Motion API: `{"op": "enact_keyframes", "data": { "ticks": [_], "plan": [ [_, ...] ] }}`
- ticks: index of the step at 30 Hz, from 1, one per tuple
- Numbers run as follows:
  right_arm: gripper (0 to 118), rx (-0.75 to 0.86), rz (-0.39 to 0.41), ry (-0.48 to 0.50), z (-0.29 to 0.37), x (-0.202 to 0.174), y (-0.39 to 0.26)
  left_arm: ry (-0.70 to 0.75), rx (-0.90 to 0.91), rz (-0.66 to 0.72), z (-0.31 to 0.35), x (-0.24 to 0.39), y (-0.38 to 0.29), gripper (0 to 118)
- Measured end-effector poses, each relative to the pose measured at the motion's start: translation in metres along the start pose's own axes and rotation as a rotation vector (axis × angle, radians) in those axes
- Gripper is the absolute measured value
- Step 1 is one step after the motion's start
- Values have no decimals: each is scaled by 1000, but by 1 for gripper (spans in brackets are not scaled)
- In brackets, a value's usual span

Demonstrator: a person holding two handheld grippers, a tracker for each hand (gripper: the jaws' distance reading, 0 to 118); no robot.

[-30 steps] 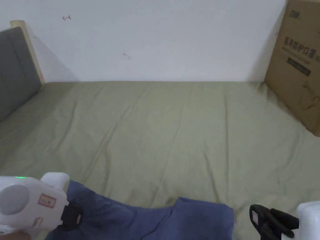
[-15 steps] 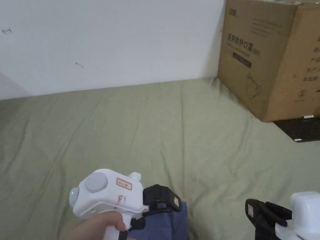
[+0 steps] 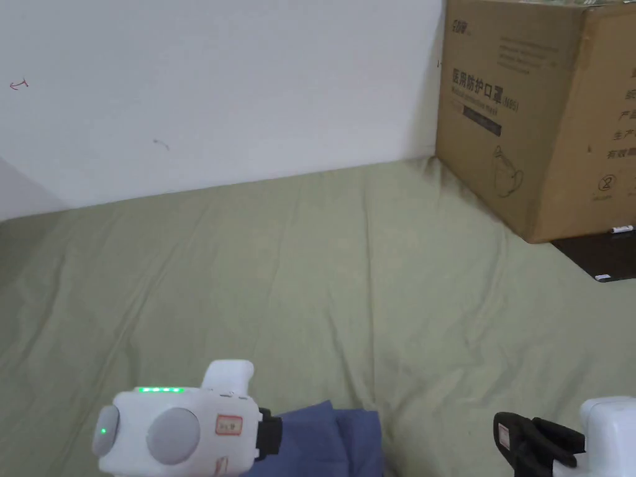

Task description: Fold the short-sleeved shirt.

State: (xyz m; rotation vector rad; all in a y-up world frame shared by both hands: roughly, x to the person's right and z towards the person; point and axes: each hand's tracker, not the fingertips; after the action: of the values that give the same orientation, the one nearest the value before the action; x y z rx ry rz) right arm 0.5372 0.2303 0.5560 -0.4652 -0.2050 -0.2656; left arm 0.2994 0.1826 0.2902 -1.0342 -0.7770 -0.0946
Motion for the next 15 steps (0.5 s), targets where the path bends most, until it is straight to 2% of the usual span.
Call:
{"op": "enact_keyframes", "data": {
  "ticks": [6, 10, 13, 15],
  "plan": [
    [0, -16, 24, -10, -2, 3, -3, 20, -55, -25, -72, 32, -14, 2],
    [0, -27, 15, -31, -3, 9, -3, -3, -44, -2, -86, 46, -21, 2],
    [0, -26, 2, -40, -3, 10, -4, -175, -35, 74, -75, 52, -22, 2],
    [0, -25, -17, -35, -2, 11, -3, -451, -85, 116, -74, 52, -24, 1]
  ]
}}
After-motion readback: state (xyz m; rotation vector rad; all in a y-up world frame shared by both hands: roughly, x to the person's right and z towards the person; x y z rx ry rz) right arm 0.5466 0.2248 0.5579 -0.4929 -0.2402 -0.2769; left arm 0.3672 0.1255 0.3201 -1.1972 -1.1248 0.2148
